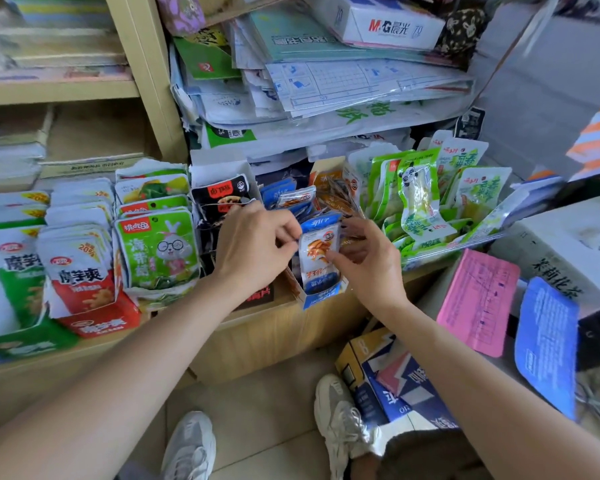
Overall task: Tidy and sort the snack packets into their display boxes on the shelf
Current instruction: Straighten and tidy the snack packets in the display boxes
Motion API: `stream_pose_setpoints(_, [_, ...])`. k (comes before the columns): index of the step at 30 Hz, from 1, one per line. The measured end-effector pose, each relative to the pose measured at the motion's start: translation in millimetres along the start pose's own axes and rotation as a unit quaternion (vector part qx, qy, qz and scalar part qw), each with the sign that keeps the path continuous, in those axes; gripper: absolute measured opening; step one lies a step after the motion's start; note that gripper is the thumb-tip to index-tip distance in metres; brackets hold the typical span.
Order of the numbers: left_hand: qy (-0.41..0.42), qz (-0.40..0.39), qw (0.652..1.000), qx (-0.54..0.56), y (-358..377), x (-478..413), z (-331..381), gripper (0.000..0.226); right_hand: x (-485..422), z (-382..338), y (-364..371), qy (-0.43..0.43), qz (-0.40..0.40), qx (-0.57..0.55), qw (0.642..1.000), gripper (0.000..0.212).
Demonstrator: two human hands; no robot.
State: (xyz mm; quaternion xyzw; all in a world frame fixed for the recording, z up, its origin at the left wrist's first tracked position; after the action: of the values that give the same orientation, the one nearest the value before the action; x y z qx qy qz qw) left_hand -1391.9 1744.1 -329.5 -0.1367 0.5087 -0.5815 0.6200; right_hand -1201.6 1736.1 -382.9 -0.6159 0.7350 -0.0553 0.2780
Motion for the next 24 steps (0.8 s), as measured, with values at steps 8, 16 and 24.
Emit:
stream_pose_setpoints(8, [-0.003,0.022,0.999,-0.031,-5.1,5.2,0.2,0.013,1.7,2.7,21.1,-0.044,-0.036,0.147,0.988,0.065])
stream_pose_setpoints(16, [0.172,-0.023,0.983,-0.063,2.8,19.5,34.0,0.044,15.8,-1.6,9.9,-0.060,-0.065,0.108,0.990,0.068])
stream_pose_setpoints(24, [0.137,0.020,0.976,-0.169,7.9,13.5,27.6,0.009,31.8,-10.0,3.5,-0.093,-0.036,0.146,0.984,0.074])
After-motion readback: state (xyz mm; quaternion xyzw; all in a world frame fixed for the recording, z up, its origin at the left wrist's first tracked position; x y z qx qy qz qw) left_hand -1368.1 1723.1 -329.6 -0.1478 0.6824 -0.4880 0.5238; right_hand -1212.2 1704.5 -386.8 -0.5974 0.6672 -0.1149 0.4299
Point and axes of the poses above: each hand's wrist, its own x-axis away from the middle knuckle, its own y-axis out of the palm, z = x × y, the point moved 10 cm from there along -x, towards the middle knuckle, and after that the axes turned 2 degrees about -x, right-handed, at the moved point
